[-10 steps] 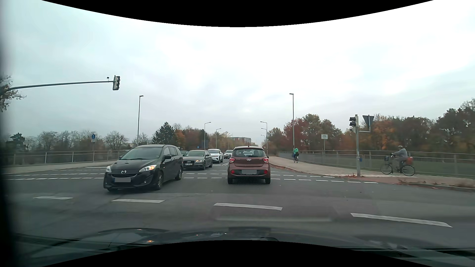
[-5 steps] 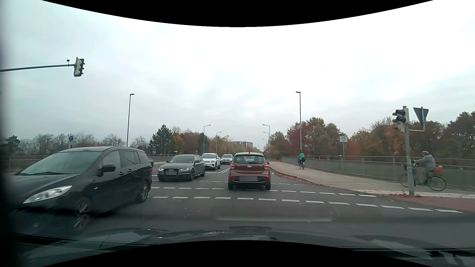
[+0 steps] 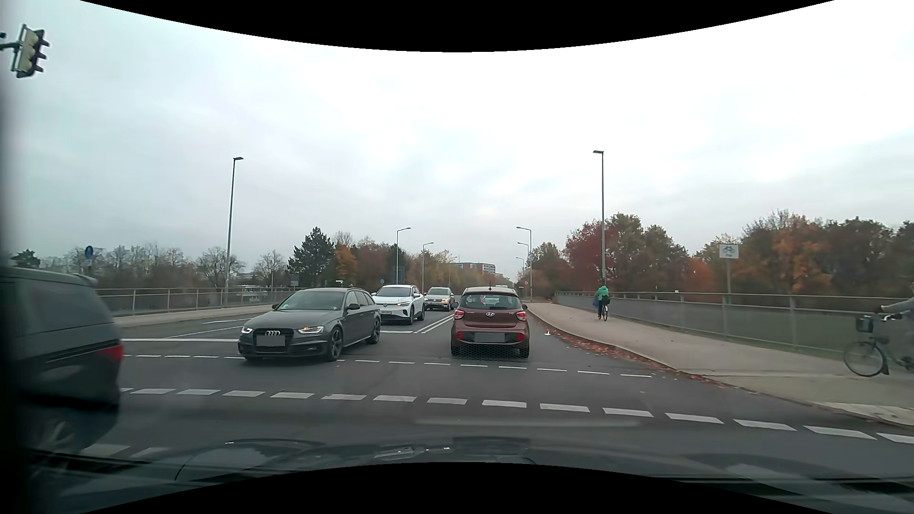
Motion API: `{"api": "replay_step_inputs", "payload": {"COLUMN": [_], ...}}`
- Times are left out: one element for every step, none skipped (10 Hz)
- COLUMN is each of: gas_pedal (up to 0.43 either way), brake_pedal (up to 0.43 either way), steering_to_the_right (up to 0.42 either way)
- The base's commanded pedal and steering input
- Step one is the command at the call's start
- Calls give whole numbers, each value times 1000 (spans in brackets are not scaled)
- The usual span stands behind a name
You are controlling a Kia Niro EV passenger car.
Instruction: Follow the waypoints while adhering to traffic rules and regulations
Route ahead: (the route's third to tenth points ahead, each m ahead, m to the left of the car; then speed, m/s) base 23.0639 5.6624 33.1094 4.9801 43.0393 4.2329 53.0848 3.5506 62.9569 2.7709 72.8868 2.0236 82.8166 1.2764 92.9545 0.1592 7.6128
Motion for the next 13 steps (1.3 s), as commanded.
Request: {"api": "replay_step_inputs", "payload": {"gas_pedal": [138,138,150,150,150,150,150,150,150,157,157,177,177], "brake_pedal": [0,0,0,0,0,0,0,0,0,0,0,0,0], "steering_to_the_right": [-8,-6,-5,-2,0,1,2,3,5,7,8,13,24]}}
